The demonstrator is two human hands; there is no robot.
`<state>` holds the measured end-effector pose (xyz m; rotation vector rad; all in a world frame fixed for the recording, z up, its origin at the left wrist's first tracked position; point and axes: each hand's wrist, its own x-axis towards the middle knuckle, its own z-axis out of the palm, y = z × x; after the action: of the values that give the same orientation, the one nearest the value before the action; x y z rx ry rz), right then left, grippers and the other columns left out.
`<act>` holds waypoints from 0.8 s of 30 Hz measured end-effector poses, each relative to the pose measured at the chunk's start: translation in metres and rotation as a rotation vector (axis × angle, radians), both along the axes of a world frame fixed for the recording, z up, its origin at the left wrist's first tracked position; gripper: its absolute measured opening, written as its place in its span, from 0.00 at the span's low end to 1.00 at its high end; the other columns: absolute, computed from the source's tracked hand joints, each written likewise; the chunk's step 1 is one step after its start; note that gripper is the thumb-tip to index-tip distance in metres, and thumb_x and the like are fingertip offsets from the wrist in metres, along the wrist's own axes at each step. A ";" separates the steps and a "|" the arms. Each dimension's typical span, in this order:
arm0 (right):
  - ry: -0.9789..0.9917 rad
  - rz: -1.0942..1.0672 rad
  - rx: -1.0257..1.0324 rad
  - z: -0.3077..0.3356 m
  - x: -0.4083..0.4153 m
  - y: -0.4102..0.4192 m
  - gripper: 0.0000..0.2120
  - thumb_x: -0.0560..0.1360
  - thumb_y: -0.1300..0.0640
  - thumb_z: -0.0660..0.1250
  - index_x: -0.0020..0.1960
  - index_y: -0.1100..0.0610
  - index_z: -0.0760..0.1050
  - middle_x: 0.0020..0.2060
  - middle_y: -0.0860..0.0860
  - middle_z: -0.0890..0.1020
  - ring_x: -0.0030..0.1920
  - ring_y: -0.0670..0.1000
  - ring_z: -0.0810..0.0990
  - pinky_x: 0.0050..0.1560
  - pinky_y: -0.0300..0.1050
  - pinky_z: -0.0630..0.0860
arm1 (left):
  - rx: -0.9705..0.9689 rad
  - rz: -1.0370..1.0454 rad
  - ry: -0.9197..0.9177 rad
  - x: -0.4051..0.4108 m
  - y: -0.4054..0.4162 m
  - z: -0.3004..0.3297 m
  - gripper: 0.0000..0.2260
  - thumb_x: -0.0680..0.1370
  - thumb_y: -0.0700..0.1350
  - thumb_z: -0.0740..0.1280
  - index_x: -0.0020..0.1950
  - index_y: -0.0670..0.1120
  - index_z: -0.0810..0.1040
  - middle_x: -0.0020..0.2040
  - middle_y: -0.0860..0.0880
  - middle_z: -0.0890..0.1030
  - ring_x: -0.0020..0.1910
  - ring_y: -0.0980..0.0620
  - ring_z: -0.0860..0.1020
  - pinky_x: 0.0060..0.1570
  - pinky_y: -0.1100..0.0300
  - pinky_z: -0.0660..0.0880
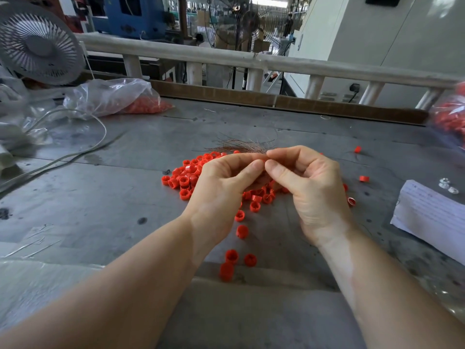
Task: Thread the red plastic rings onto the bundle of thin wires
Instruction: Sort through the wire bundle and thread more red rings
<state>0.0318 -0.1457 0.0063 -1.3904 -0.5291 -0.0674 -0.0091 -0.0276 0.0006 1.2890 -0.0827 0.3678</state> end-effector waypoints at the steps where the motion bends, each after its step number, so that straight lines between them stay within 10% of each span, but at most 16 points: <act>1: 0.015 0.005 0.009 0.000 0.000 0.000 0.04 0.65 0.58 0.72 0.40 0.54 0.80 0.35 0.48 0.84 0.38 0.45 0.82 0.41 0.37 0.76 | 0.003 -0.004 0.001 0.000 0.000 -0.001 0.11 0.77 0.34 0.63 0.43 0.46 0.82 0.37 0.49 0.84 0.38 0.56 0.82 0.40 0.67 0.76; 18: 0.228 0.113 0.064 -0.002 0.001 0.003 0.07 0.65 0.59 0.72 0.42 0.60 0.83 0.38 0.61 0.84 0.42 0.58 0.83 0.45 0.48 0.78 | 0.226 0.124 -0.018 -0.006 -0.008 0.005 0.08 0.77 0.35 0.64 0.53 0.38 0.81 0.47 0.43 0.84 0.48 0.49 0.82 0.53 0.58 0.78; 24: 0.184 0.158 0.088 -0.002 0.002 0.001 0.10 0.69 0.55 0.67 0.43 0.60 0.83 0.39 0.59 0.84 0.41 0.56 0.84 0.43 0.47 0.80 | -0.070 -0.079 0.022 -0.005 -0.008 0.005 0.12 0.79 0.35 0.58 0.50 0.41 0.81 0.46 0.43 0.84 0.47 0.48 0.83 0.49 0.60 0.79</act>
<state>0.0340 -0.1448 0.0044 -1.2499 -0.4746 0.1625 -0.0144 -0.0359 0.0056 1.2170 -0.1012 0.2871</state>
